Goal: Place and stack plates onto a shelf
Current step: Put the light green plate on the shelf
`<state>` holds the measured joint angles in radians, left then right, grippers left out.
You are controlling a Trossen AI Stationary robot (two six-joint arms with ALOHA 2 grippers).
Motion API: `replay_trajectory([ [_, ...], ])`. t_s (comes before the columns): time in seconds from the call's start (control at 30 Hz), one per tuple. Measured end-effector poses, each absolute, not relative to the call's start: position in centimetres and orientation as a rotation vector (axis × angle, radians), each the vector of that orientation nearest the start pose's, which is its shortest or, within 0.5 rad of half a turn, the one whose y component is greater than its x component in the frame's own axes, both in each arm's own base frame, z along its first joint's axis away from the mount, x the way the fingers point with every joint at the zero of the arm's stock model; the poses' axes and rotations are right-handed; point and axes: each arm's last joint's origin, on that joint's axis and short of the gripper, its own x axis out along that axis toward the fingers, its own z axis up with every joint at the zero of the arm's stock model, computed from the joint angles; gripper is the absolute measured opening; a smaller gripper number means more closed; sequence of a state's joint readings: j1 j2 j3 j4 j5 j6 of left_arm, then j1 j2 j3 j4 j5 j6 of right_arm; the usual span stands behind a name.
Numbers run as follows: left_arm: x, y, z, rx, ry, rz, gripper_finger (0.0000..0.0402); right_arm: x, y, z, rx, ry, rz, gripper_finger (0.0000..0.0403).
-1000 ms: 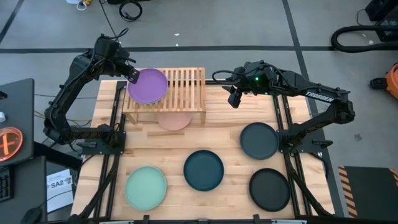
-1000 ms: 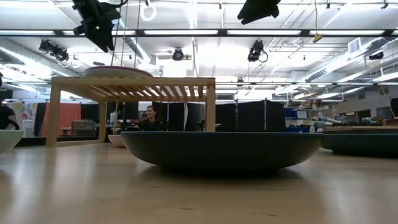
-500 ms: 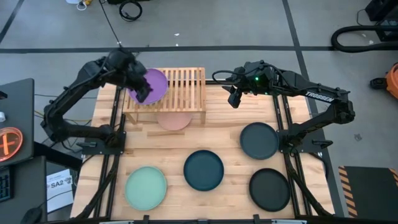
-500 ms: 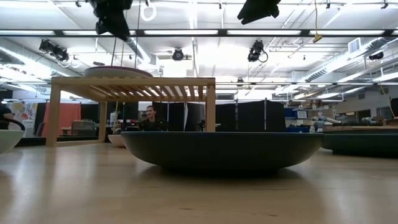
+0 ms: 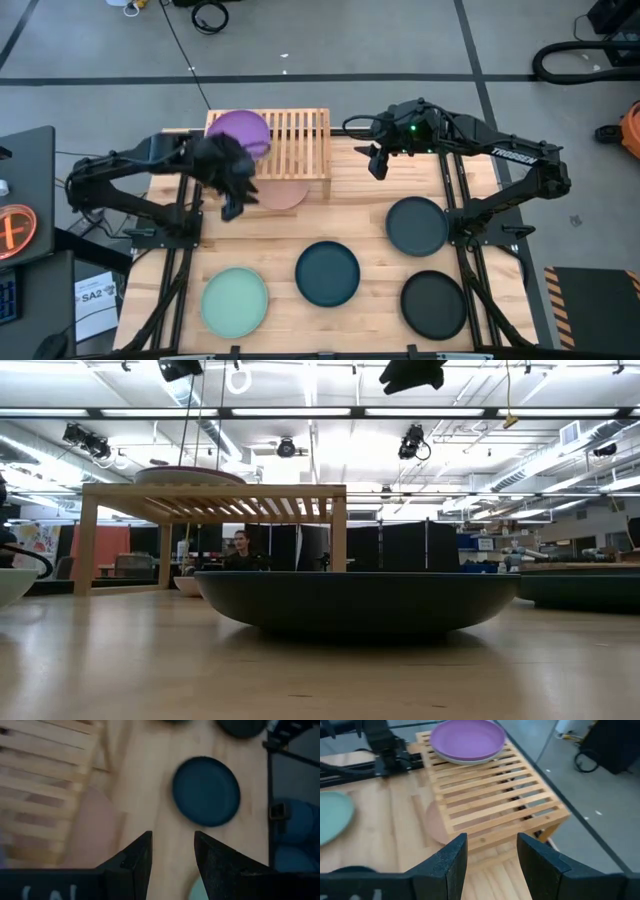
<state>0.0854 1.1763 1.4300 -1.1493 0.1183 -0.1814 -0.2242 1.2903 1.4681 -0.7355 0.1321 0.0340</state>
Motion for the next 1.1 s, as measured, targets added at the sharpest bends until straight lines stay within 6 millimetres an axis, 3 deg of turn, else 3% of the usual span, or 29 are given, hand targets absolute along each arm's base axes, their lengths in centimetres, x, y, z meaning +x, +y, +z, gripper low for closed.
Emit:
replay_trajectory([
  [0.2, 20.3, -3.3, 36.5, -0.285, 0.997, -0.020, 0.0151, 25.6, -4.1, 40.8, 0.084, 0.550, -0.262, 0.0177],
  [0.5, 20.5, -8.5, 29.1, -0.337, 1.076, -0.119, 0.0151, 25.9, 0.3, 40.8, 0.075, 0.552, -0.105, 0.0177],
  [0.8, 19.2, -9.0, 23.2, -0.365, 1.193, -0.062, 0.0151, 25.8, 2.8, 40.8, 0.046, 0.554, -0.012, 0.0177],
  [1.1, 18.3, -8.6, 19.8, -0.389, 1.238, -0.016, 0.0151, 26.3, 3.8, 40.4, 0.036, 0.570, 0.018, 0.0177],
])
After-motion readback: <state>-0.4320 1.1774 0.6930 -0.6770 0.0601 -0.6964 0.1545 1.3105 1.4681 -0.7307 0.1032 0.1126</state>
